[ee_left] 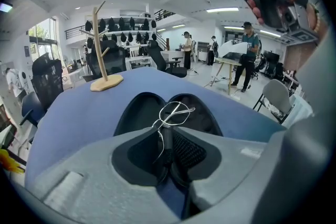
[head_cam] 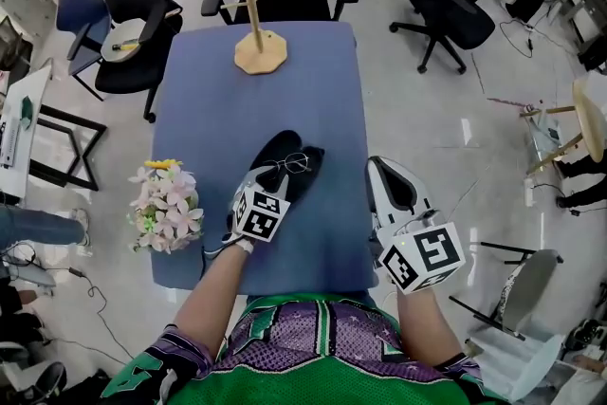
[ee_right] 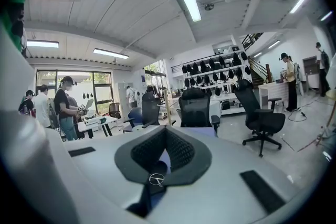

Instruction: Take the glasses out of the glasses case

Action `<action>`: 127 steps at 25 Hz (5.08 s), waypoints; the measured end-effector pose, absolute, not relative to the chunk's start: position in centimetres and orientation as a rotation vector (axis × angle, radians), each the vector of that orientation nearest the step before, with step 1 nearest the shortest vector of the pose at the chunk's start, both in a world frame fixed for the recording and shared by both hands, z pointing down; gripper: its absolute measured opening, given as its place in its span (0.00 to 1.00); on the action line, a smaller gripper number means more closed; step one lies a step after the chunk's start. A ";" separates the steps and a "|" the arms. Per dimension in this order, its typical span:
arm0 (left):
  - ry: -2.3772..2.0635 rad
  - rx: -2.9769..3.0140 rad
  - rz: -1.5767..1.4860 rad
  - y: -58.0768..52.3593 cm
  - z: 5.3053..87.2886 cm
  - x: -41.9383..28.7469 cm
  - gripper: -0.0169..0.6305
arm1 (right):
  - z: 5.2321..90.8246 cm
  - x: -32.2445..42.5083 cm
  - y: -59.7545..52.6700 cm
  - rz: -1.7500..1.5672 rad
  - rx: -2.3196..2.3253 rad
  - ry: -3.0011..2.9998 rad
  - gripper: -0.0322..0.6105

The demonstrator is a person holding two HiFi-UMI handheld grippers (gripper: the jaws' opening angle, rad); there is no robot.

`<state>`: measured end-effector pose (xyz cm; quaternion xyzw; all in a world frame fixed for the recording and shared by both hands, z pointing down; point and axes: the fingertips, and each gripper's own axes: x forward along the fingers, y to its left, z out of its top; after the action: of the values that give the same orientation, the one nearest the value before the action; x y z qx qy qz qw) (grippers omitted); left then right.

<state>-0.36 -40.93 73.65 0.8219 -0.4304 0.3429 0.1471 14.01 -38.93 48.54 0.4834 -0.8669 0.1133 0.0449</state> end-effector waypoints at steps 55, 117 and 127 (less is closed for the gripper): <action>-1.346 2.537 0.718 -37.0 60.0 -2.5 0.05 | 42.8 11.5 -32.1 0.236 1.559 -2.671 0.05; -1.775 2.675 -0.010 -21.2 35.2 -22.9 0.05 | 33.7 -1.6 -21.1 -0.061 1.657 -2.698 0.05; -1.800 2.650 -0.030 -20.8 35.4 -24.0 0.05 | 34.3 -2.7 -20.5 -0.064 1.610 -2.695 0.05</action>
<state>-24.02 -20.80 35.37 0.8268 -0.5615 -0.0092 -0.0308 -2.66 -20.50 34.32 0.5128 -0.8583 -0.0203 0.0010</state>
